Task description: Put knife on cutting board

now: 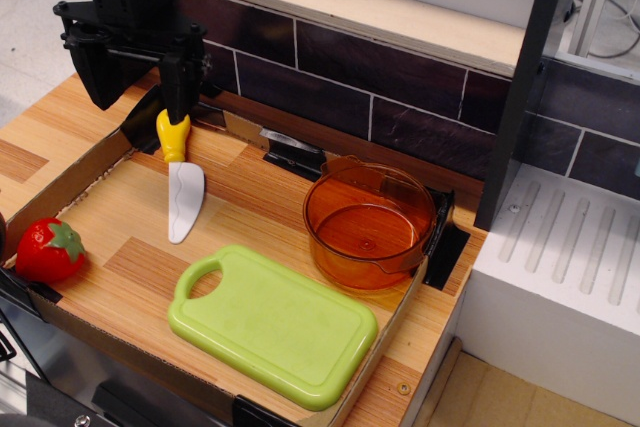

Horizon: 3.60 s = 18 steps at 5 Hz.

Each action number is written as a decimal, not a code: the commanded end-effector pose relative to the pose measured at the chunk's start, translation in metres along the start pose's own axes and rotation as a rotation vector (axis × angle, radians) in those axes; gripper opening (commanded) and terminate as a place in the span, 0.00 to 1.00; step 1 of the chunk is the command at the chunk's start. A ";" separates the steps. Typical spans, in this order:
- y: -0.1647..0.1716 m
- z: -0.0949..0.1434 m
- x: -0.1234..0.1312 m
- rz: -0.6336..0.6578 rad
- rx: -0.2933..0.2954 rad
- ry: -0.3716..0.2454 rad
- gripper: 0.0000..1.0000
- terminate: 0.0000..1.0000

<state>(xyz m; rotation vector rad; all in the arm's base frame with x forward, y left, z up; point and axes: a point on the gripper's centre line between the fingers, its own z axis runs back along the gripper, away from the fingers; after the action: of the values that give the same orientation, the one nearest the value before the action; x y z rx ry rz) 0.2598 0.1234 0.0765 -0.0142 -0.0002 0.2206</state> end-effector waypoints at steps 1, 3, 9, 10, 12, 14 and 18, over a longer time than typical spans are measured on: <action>0.010 -0.009 0.021 0.032 -0.054 -0.176 1.00 0.00; 0.003 -0.028 0.028 0.040 -0.037 -0.152 1.00 0.00; 0.007 -0.063 0.048 0.069 0.014 -0.145 0.00 0.00; 0.008 -0.060 0.047 0.040 0.015 -0.127 0.00 0.00; 0.005 -0.043 0.034 0.057 0.007 -0.097 0.00 0.00; 0.002 -0.023 0.027 0.300 -0.008 -0.065 0.00 0.00; -0.038 -0.034 -0.065 0.731 -0.030 0.124 0.00 0.00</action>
<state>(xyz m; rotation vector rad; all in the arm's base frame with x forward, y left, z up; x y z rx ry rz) 0.1969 0.0669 0.0303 -0.0566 0.1790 0.9405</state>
